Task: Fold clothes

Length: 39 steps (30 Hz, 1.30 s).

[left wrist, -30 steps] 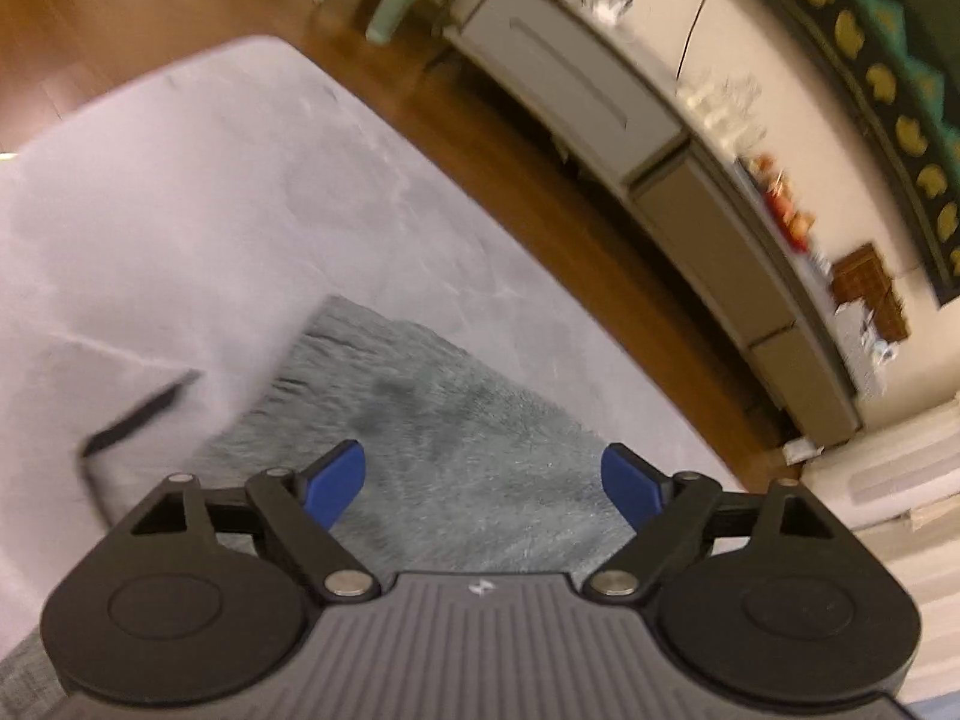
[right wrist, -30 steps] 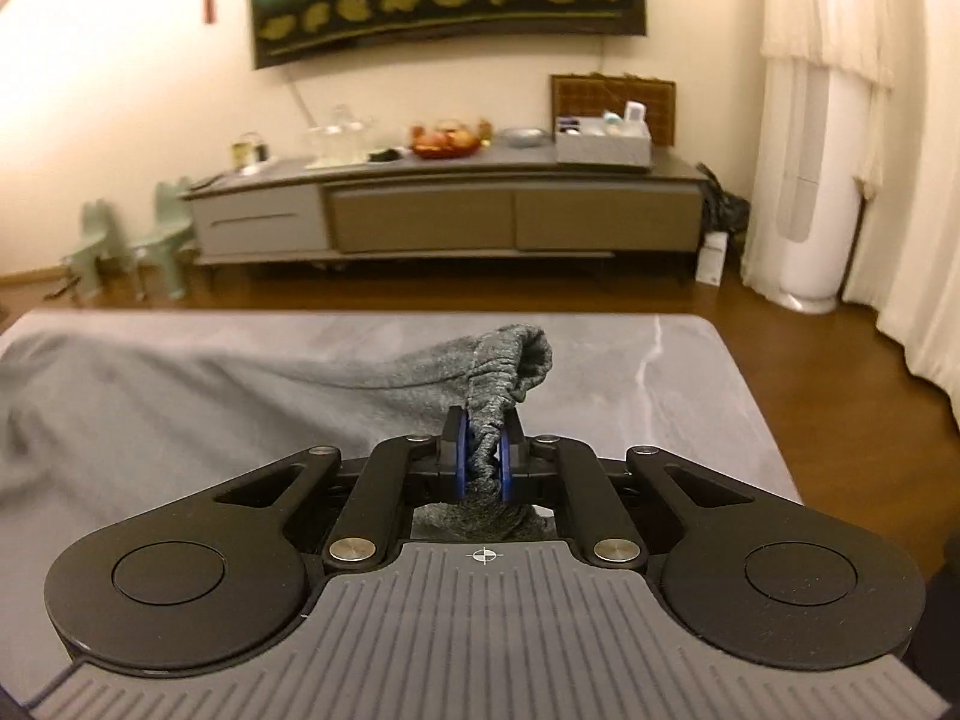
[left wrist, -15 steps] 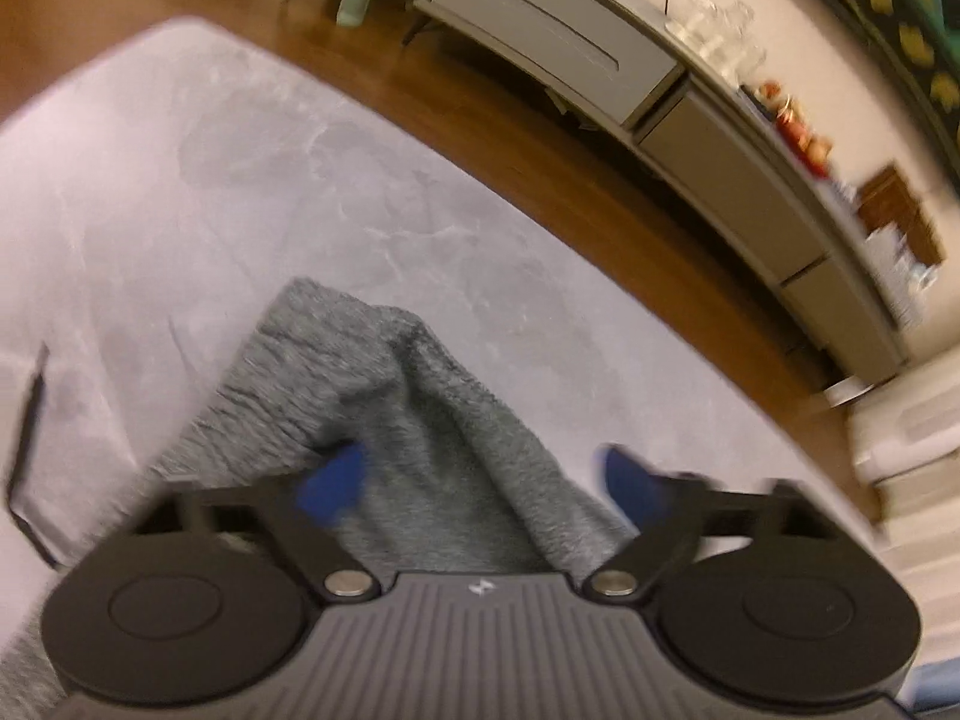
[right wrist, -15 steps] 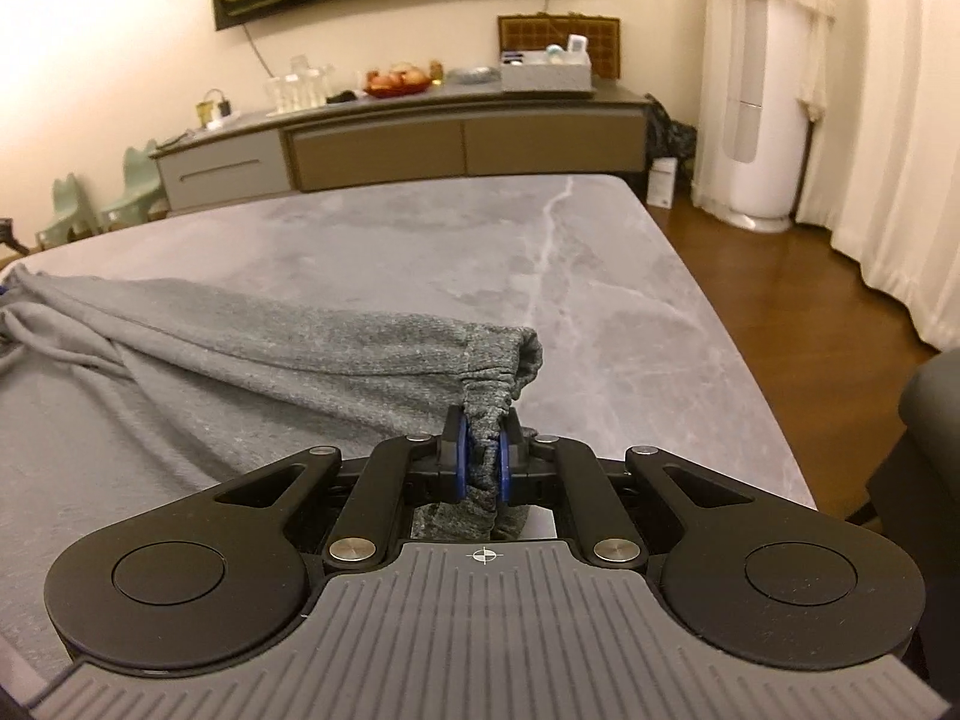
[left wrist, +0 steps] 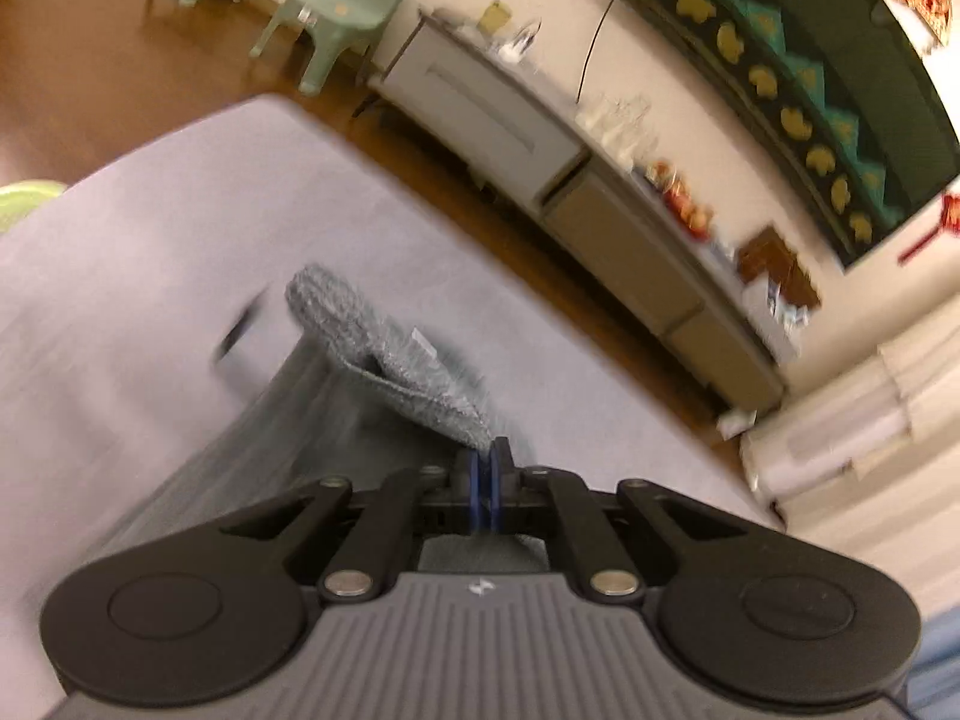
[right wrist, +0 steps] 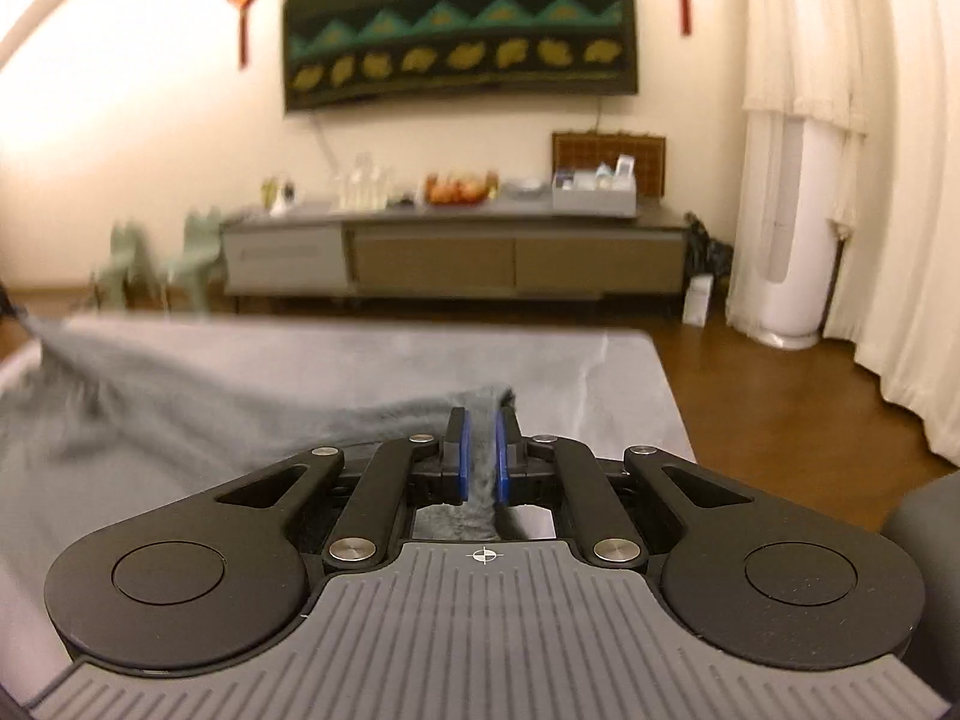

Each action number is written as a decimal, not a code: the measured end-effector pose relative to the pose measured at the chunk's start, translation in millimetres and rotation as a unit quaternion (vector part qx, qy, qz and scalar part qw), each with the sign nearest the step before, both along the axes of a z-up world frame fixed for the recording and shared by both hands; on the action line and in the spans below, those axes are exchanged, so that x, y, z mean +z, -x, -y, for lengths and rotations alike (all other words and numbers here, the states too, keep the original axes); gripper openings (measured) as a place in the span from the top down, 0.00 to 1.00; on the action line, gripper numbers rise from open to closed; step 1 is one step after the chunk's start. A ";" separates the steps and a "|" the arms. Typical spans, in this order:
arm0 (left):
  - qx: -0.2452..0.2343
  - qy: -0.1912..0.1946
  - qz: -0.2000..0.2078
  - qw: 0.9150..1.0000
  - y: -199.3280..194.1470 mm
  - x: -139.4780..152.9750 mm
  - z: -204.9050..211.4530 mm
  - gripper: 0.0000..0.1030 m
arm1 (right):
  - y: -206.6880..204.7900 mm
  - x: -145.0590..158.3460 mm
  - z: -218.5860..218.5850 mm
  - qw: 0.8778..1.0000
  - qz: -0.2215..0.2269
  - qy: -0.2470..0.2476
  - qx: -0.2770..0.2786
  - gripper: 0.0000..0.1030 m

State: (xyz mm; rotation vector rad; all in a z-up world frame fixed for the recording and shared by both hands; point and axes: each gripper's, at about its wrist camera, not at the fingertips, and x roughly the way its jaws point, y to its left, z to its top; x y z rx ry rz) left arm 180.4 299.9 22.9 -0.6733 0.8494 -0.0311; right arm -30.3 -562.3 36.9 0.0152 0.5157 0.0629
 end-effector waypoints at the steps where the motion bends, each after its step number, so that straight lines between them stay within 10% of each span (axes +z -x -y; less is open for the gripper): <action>1: -0.004 0.003 -0.014 1.000 12.6 -11.5 -4.2 0.96 | 8.1 -14.4 0.9 1.000 -0.029 -0.010 0.003 0.92; 5: 0.016 0.029 -0.031 0.999 26.2 -33.9 -13.0 0.96 | 3.0 -53.6 -1.4 0.994 -0.089 -0.060 -0.031 0.78; 13: 0.039 0.059 -0.020 0.997 31.1 -53.0 -16.5 0.95 | -88.4 -55.2 -19.5 0.980 -0.097 -0.127 -0.120 0.12; 17: 0.041 0.060 -0.013 0.997 23.7 -59.6 -11.6 0.95 | -157.1 -82.9 -21.0 0.968 -0.157 -0.112 -0.162 0.29; 18: 0.040 0.056 -0.012 0.998 21.7 -58.8 -12.8 0.95 | -164.6 -87.6 -20.6 0.966 -0.167 -0.110 -0.161 0.66; 20: 0.037 0.057 0.009 0.998 24.0 -48.1 -18.2 0.95 | -179.6 -97.0 -19.6 0.963 -0.187 -0.106 -0.160 0.88; 29: 0.022 0.071 0.101 0.992 67.3 17.9 -51.6 0.99 | -61.4 46.2 -5.4 0.984 0.036 -0.157 -0.083 0.90; 35: 0.009 0.026 -0.012 1.000 96.8 -22.2 -52.2 0.95 | 18.6 -36.1 4.8 0.981 -0.084 -0.146 -0.101 0.86; 39: 0.027 0.053 -0.015 0.998 85.0 -34.0 -43.5 0.70 | 45.3 -83.2 17.0 0.957 -0.121 -0.179 -0.194 0.80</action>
